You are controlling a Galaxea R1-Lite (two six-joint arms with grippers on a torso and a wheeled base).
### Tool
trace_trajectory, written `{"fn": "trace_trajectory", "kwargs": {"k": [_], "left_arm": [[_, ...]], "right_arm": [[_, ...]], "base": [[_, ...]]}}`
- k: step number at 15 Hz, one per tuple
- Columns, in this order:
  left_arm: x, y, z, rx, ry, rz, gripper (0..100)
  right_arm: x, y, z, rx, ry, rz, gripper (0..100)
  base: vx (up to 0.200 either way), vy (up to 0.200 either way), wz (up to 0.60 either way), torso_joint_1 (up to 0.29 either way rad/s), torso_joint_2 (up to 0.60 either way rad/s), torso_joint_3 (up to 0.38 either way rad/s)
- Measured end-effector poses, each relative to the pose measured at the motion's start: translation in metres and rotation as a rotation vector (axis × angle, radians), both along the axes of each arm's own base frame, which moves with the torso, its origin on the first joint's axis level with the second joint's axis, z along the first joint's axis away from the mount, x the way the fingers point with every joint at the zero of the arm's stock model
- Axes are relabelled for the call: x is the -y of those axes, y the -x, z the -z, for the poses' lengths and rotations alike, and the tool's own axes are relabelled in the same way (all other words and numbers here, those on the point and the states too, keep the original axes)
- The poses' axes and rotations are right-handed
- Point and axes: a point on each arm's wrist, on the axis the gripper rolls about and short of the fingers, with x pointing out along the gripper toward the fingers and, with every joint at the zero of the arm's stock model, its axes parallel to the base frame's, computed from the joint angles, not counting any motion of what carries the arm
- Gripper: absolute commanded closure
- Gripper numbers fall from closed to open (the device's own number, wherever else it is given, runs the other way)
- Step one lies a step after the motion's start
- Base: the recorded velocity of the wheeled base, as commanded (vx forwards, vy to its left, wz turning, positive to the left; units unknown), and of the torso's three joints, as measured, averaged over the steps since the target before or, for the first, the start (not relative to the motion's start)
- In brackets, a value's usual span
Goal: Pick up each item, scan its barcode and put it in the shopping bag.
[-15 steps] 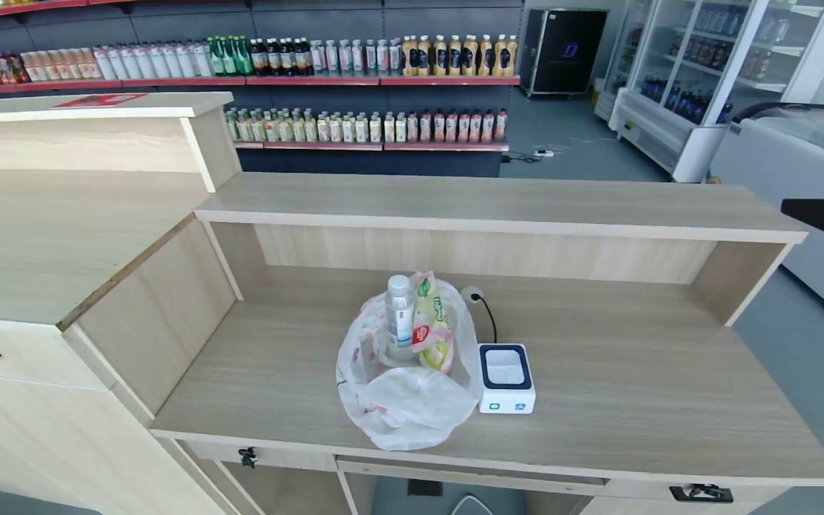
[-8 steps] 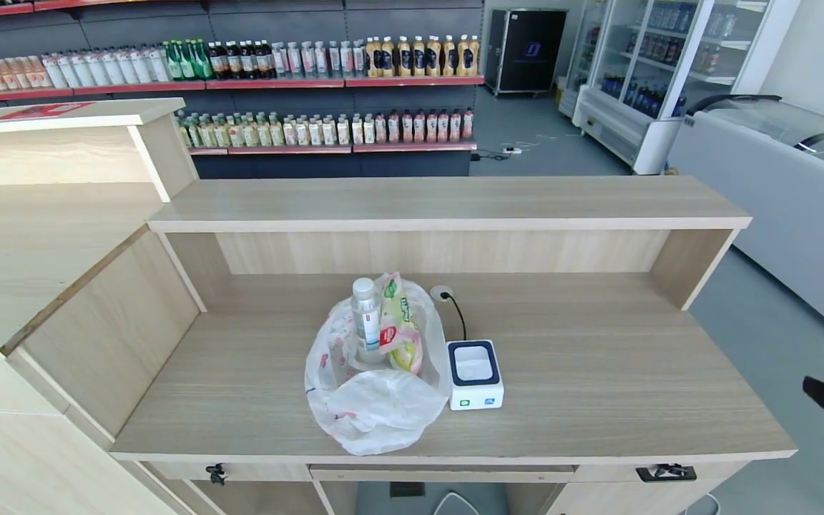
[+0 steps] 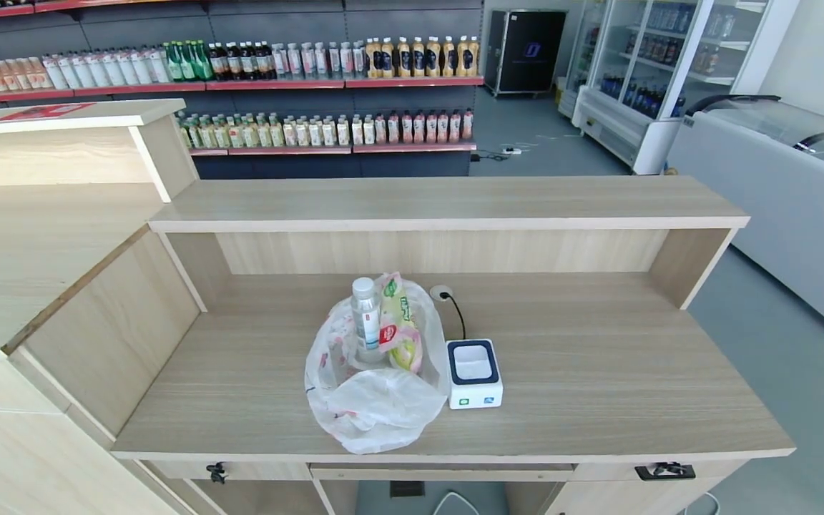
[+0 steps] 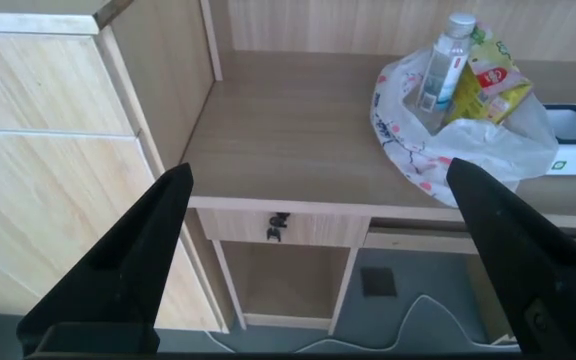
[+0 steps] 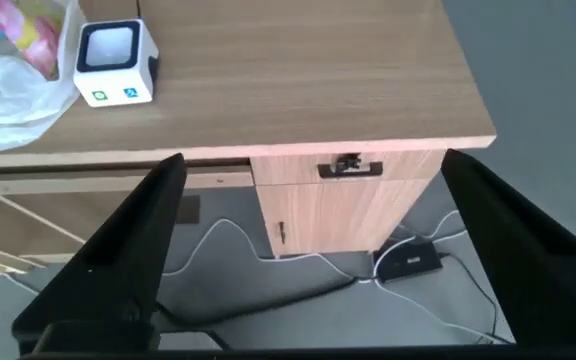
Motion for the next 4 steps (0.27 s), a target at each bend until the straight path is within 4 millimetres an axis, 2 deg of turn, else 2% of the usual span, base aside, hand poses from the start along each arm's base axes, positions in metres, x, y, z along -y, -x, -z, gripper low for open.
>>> {"fn": "trace_trajectory", "kwargs": {"k": [4], "left_arm": [[0.0,0.0,0.0,0.0,0.0,-0.001,0]], "right_arm": [[-0.0002,0.0083,0.0029,0.102,-0.032,0.023,0]], "base": [[0.0,0.0,0.0,0.0,0.0,0.0]]}}
